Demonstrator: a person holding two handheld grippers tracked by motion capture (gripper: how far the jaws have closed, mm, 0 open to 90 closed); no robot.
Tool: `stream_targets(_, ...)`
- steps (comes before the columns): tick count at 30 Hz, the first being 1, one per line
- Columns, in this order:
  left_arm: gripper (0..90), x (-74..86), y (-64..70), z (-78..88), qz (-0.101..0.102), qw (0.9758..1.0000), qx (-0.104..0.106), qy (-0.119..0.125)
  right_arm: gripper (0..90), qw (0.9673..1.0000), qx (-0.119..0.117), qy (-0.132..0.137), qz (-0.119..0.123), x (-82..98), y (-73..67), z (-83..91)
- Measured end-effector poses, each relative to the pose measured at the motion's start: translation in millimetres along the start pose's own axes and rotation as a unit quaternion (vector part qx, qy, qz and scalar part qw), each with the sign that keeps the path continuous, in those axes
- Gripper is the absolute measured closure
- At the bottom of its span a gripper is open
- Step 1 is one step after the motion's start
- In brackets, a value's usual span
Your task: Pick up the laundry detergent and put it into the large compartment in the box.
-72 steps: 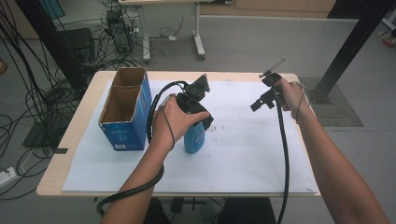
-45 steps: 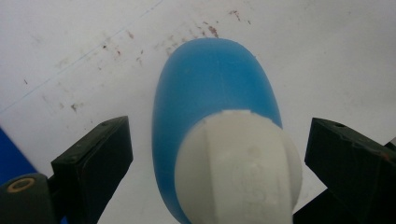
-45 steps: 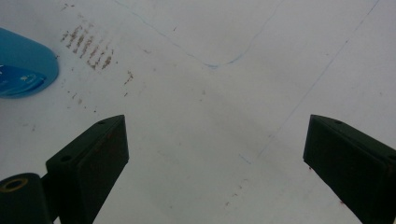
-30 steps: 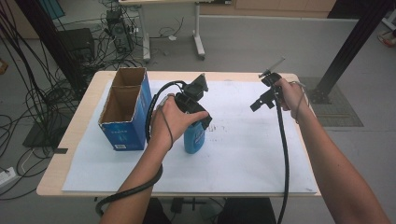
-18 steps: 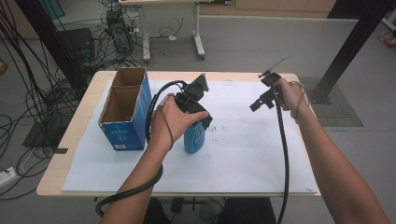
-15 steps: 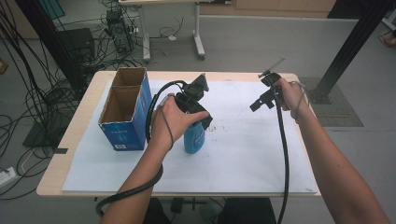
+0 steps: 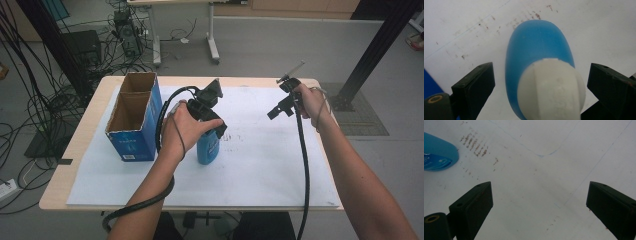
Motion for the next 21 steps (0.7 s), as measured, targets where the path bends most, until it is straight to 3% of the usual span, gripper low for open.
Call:
stream_targets(14,12.2,-2.1,-0.9,-5.7,0.000,1.0000,-0.004,-0.002,6.8,1.0000,-0.003,0.001,0.003,-0.9,-0.5,-1.5)
stream_targets(21,21.3,-2.4,-1.2,-5.3,-0.001,1.0000,-0.006,-0.004,6.8,1.0000,-0.004,-0.001,0.002,-0.9,-0.2,-2.6)
Point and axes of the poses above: each handheld gripper's, and its own axes: z roughly backward along the jaws, x roughly out of its underside, y roughly to its right, the point moved 7 cm from there along -z, roughly forward along the jaws, and after that the axes turned 8 degrees about z, right-handed, at the moved point
